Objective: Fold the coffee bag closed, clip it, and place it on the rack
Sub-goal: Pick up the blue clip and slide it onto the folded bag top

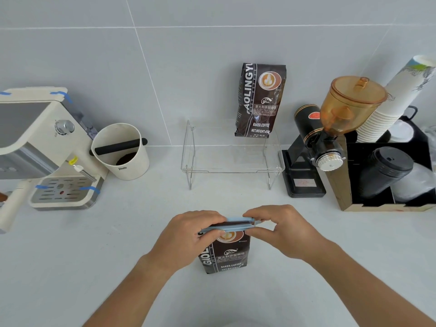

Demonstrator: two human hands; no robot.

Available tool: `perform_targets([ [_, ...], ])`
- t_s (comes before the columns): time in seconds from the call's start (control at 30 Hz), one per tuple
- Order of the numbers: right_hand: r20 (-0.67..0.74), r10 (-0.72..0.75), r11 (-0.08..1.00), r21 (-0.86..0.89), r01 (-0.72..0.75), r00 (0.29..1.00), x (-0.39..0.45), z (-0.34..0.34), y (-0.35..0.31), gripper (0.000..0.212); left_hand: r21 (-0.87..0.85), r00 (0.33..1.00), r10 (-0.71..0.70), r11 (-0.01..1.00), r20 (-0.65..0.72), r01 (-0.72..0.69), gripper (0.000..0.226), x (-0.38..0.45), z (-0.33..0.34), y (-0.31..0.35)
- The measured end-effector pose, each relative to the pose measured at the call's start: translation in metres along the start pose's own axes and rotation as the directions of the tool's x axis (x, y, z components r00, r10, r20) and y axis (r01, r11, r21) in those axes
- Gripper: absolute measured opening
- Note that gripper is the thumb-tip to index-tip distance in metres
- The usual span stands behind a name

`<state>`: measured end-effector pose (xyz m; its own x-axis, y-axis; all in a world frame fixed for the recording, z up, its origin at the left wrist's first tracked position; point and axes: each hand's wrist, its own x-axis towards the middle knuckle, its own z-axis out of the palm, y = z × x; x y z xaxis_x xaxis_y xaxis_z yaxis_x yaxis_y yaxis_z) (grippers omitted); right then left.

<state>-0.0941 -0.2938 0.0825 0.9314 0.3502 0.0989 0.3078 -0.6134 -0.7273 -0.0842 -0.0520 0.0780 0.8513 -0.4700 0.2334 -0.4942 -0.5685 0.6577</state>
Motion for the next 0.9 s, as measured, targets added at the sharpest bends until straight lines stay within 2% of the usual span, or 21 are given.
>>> perform_targets([
  [0.17,0.014,0.017,1.000,-0.015,-0.017,1.000,0.001,-0.001,-0.002,0.020,0.170,0.979,-0.102,0.983,0.175,0.072,0.050,0.000,-0.013,-0.012],
  [0.37,0.051,-0.007,0.993,-0.117,0.013,0.999,0.003,-0.004,-0.004,0.021,0.263,0.939,-0.099,0.965,0.329,0.010,0.032,0.003,-0.031,-0.018],
  [0.47,0.052,-0.004,0.988,-0.156,0.012,0.999,0.002,-0.005,-0.003,0.021,0.289,0.933,-0.091,0.957,0.349,-0.015,0.036,0.006,-0.031,-0.017],
  [0.6,0.072,0.015,0.986,-0.168,-0.003,0.997,0.002,-0.004,-0.004,0.020,0.272,0.937,-0.071,0.962,0.342,-0.027,0.029,0.006,-0.029,-0.018],
  [0.8,0.066,0.065,0.997,-0.035,-0.063,0.996,0.001,-0.002,-0.007,0.014,0.254,0.938,-0.059,0.967,0.342,-0.032,0.025,0.005,-0.031,-0.013],
  [0.9,0.061,0.064,0.998,-0.023,-0.063,0.996,0.000,-0.002,-0.007,0.012,0.244,0.938,-0.064,0.969,0.342,-0.022,0.024,0.004,-0.032,-0.013],
])
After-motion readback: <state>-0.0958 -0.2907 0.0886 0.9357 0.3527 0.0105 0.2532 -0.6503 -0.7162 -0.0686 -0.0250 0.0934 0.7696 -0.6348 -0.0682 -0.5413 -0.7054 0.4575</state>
